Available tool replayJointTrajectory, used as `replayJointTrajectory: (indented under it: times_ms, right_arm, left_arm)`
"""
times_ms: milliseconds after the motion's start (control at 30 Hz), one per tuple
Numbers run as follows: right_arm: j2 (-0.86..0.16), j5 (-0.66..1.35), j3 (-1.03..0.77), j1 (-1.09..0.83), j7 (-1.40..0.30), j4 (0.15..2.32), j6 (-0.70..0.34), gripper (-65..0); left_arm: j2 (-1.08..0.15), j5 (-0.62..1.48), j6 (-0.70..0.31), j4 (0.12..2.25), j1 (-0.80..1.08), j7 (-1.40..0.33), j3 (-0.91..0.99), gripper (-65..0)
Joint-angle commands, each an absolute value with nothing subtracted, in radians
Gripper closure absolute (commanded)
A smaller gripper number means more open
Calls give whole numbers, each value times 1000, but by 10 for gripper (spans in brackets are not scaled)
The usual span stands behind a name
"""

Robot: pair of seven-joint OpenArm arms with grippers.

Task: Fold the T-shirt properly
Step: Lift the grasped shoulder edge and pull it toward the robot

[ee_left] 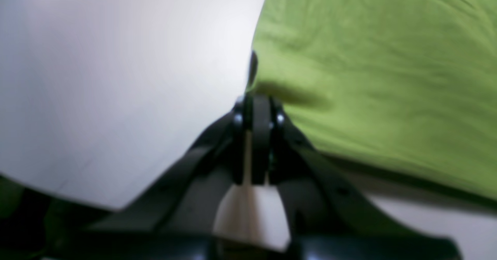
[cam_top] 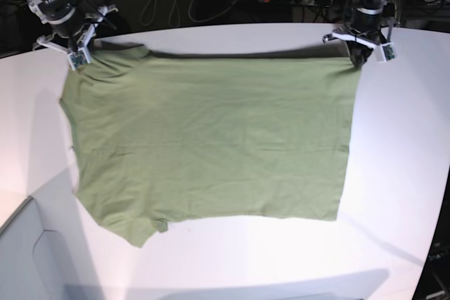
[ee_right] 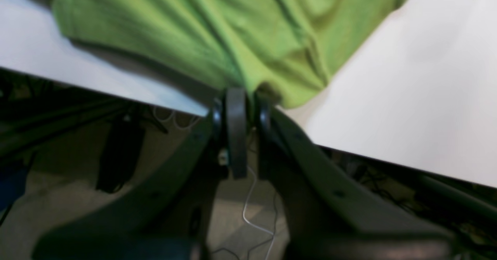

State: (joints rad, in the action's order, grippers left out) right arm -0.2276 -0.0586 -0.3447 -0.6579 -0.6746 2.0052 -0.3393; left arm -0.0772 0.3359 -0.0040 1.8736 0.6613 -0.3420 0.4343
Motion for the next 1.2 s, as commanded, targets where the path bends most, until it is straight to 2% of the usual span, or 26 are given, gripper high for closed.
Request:
replayJointTrajectory:
  times_ms: [0,400,567,800,1167]
  right_arm:
    - [-239,-61,-355,-676,-665,2026,-349,0]
    - [-239,-61,-366,-691,-665,2060,-349,-1]
    - [-237,-61,-361,-611,-673,2061,-349,-1]
    - [-237,-61,-337,-493,-673,2037,-349,-1]
    - [-242,-61,-289,-311,-673,1850,-349,-1]
  left_arm:
    - [-81,337,-1,1891,684,-318,440,0]
    - [-84,338,-1,1908,771,-315,441,0]
    - [-81,338,-1,1914,765,-315,441,0]
    - [-84,332,-1,1910,665,-321,441,0]
    - [-84,331,-1,1831,499,-323,432,0]
